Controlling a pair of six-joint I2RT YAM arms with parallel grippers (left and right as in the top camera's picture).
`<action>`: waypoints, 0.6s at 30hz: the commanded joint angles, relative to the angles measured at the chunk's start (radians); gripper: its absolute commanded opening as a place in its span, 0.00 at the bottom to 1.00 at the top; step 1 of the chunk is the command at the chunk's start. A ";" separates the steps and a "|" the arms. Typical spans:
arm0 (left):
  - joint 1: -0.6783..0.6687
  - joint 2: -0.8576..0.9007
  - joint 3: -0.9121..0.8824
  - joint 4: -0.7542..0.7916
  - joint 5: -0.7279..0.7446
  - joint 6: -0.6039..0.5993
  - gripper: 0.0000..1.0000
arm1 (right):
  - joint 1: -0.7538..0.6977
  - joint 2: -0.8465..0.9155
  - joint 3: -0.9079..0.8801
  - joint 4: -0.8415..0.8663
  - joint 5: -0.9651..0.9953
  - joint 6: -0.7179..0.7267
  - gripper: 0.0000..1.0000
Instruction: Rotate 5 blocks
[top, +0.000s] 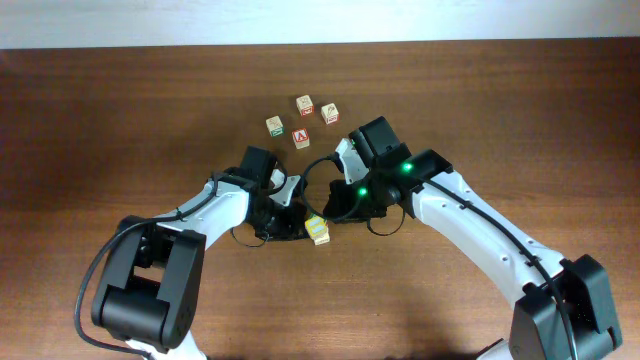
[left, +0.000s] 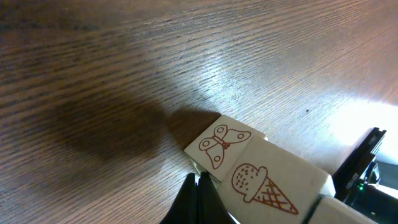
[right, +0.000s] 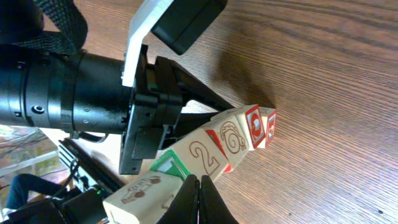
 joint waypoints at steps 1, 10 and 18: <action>-0.004 -0.015 0.015 0.002 0.022 0.005 0.00 | -0.005 0.007 0.026 0.000 0.027 -0.014 0.04; -0.003 -0.015 0.015 0.002 0.014 0.005 0.00 | -0.016 0.007 0.088 -0.026 0.039 -0.027 0.04; 0.054 -0.015 0.026 -0.002 0.002 0.005 0.00 | -0.096 0.006 0.138 -0.082 0.042 -0.066 0.04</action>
